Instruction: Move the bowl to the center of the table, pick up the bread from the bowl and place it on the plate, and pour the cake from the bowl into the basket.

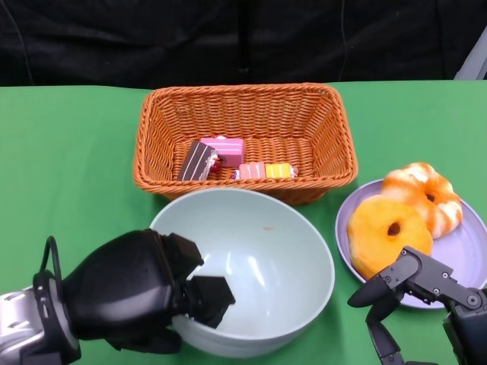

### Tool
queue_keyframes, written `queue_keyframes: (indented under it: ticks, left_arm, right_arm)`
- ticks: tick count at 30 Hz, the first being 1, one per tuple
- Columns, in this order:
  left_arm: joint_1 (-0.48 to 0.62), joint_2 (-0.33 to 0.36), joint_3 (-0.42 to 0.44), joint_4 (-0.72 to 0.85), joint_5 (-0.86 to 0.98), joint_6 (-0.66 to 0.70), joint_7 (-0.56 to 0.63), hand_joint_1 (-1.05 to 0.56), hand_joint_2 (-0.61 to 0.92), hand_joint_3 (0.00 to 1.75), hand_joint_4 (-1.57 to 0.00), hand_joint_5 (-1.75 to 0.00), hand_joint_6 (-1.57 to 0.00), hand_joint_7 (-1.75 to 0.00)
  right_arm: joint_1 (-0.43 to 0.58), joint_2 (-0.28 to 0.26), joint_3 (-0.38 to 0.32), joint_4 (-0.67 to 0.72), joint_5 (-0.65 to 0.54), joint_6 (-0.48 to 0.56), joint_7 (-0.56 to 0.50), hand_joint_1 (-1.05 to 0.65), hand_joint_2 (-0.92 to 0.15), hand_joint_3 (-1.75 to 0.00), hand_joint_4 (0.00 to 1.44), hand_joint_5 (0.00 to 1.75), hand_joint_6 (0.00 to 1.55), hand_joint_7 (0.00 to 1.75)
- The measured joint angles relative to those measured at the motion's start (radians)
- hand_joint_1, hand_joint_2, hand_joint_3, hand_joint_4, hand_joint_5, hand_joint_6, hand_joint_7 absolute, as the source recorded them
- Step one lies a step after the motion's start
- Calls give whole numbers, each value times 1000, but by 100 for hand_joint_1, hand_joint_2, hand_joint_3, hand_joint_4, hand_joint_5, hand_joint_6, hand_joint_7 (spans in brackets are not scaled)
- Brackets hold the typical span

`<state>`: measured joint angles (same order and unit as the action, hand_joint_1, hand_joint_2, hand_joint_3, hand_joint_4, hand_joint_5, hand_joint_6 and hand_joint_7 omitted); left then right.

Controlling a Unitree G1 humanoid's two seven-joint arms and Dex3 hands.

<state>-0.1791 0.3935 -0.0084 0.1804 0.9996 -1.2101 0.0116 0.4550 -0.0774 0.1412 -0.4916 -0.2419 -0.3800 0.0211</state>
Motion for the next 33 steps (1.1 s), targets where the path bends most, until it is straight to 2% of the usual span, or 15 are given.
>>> queue_keyframes:
  ticks: [2,4,6,11,12,14,16,18,22,26,27,30,33]
  left_arm:
    - [1,23,-42,-19,85,38,57,-27,73,11,-97,-175,-101,-107]
    - [2,43,-86,-30,147,84,113,-27,74,6,-96,-175,-103,-96]
    - [2,68,-134,-32,195,135,156,-31,73,2,-94,-175,-114,-62]
    - [2,114,-235,-29,213,240,202,-34,76,0,-89,-166,-123,-22]
    - [6,122,-249,-28,166,260,168,-30,83,2,-75,-118,-99,-10]
    - [27,131,-269,-39,18,311,37,-32,89,2,-67,-66,-76,-2]
    - [59,143,-291,-85,-110,376,-108,-41,91,3,-59,-42,-62,-1]
    - [95,151,-298,-163,-167,456,-212,-60,92,9,-45,-26,-48,0]
    - [138,160,-287,-343,-202,611,-354,-75,92,17,-34,-18,-40,-1]
    - [159,171,-274,-466,-246,721,-455,-79,92,19,-37,-18,-42,-2]
    - [164,176,-272,-483,-264,737,-475,-81,92,20,-49,-25,-51,-6]
    - [177,191,-252,-538,-394,760,-521,-81,92,21,-64,-33,-64,-11]
    - [196,197,-216,-581,-586,779,-551,-81,92,21,-66,-37,-66,-10]
  right_arm:
    - [-1,1,0,-7,0,-9,-2,-2,-38,-124,63,151,57,127]
    - [-1,2,0,-8,0,-19,-4,-3,-38,-124,64,151,57,127]
    - [-1,2,0,-8,0,-24,-4,-2,-37,-127,64,151,57,128]
    - [-2,3,0,-9,2,-32,-5,-1,-35,-131,64,151,57,128]
    - [-2,4,0,-10,2,-32,-5,-1,-35,-131,64,151,58,128]
    - [-4,4,0,-12,2,-32,-5,0,-34,-132,64,151,58,128]
    - [-6,4,0,-15,2,-32,-5,-1,-35,-132,64,152,58,128]
    - [-12,3,0,-18,5,-32,-1,-3,-36,-130,64,152,58,128]
    - [-18,0,9,-28,23,-23,19,-5,-39,-124,64,151,58,128]
    - [-19,0,18,-42,24,-2,34,-5,-39,-121,65,150,59,128]
    - [-20,0,19,-45,25,2,35,-4,-39,-122,65,149,59,128]
    - [-22,-1,24,-47,39,22,48,-2,-38,-126,65,149,60,128]
    - [-28,-1,35,-48,51,32,57,-1,-35,-131,64,151,59,129]
